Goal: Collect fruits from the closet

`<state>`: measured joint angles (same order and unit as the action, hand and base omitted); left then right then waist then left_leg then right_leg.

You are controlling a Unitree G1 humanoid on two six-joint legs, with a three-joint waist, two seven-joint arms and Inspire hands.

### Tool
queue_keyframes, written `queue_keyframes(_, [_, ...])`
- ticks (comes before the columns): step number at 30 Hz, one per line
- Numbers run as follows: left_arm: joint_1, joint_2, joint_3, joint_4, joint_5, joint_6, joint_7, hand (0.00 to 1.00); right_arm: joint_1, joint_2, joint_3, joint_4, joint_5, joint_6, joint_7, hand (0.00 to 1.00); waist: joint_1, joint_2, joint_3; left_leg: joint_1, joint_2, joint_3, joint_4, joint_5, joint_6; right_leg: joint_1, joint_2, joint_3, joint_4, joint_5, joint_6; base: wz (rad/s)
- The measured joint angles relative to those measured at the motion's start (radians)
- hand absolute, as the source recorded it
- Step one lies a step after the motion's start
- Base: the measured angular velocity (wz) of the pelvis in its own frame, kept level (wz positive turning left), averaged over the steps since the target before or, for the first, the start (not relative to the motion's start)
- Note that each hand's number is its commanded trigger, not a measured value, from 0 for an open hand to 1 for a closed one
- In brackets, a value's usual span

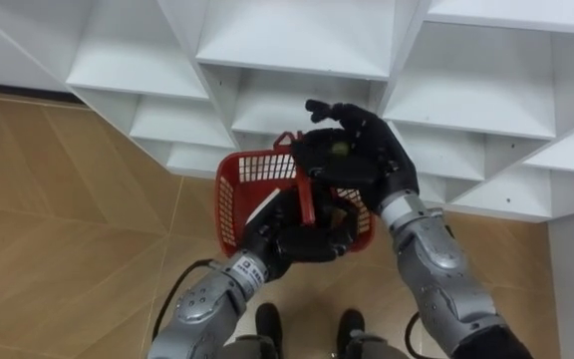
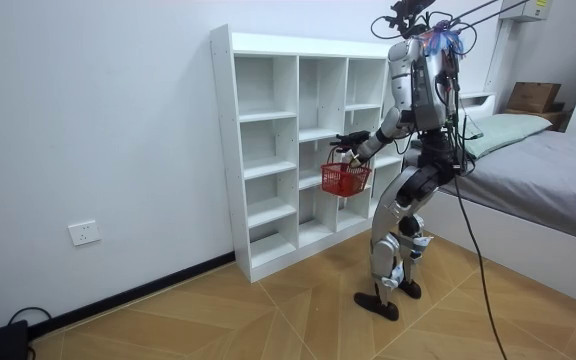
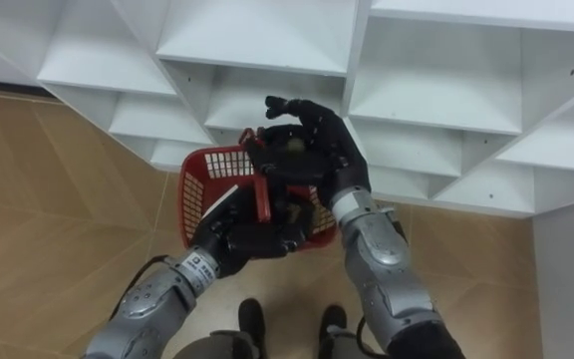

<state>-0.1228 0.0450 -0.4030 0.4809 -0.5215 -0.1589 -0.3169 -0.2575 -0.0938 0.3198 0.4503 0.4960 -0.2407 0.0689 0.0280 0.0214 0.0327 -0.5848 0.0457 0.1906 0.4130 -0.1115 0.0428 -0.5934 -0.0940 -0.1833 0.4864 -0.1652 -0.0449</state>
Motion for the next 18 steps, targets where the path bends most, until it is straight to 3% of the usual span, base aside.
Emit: queue_keyframes(18, [0.000,-0.001,0.008,-0.032,0.000,0.000,-0.021,1.00,0.008,0.000,-0.017,0.000,-0.032,0.000,0.034,0.00,0.003,0.002,-0.0010,0.000,0.003,0.000,0.001,0.000,0.000,0.001,0.004,0.000,-0.002,0.001,-0.002,0.00])
